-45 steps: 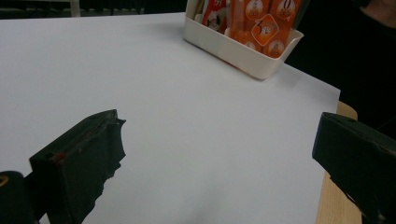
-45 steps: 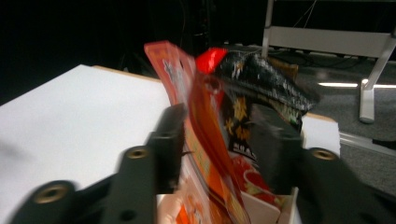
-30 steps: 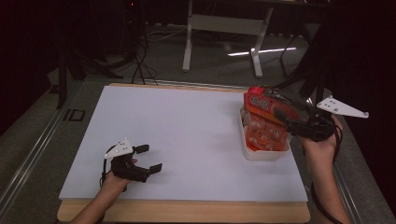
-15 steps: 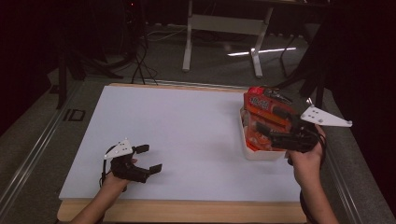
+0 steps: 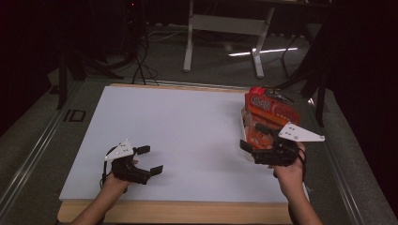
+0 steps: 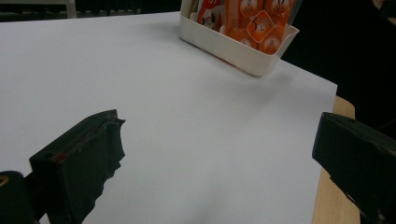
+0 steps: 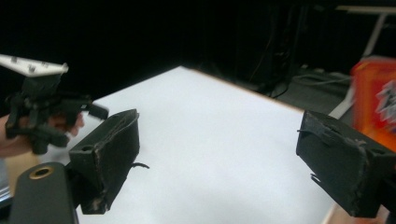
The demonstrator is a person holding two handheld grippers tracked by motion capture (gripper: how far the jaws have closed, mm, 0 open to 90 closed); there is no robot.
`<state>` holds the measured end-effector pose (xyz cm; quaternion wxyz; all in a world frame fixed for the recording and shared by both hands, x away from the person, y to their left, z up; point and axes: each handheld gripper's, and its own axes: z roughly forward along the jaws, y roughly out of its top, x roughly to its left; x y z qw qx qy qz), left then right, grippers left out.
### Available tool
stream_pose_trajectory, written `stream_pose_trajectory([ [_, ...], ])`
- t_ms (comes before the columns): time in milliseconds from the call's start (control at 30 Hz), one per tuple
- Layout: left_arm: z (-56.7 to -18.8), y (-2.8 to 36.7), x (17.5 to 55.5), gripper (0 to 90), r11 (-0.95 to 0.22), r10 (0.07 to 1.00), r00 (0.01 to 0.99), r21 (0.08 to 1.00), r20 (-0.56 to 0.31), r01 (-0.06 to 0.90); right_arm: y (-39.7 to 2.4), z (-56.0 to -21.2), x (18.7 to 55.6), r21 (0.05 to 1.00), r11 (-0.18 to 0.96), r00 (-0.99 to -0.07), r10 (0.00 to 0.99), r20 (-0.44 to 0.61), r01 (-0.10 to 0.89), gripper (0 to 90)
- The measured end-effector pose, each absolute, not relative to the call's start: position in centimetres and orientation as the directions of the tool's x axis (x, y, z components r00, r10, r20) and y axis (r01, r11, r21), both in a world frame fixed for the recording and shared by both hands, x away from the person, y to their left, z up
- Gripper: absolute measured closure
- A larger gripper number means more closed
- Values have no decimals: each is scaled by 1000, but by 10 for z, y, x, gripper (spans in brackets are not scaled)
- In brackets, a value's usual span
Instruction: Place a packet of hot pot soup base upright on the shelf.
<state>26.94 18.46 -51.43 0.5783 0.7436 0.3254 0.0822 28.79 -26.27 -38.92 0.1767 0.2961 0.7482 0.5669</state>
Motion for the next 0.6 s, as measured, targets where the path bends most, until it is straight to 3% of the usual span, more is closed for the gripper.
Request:
stream_pose_trajectory([
  [600, -515, 184, 269, 15, -134, 577, 782, 916, -238, 377, -244, -448, 285, 915, 291, -800, 597, 55, 279, 132],
])
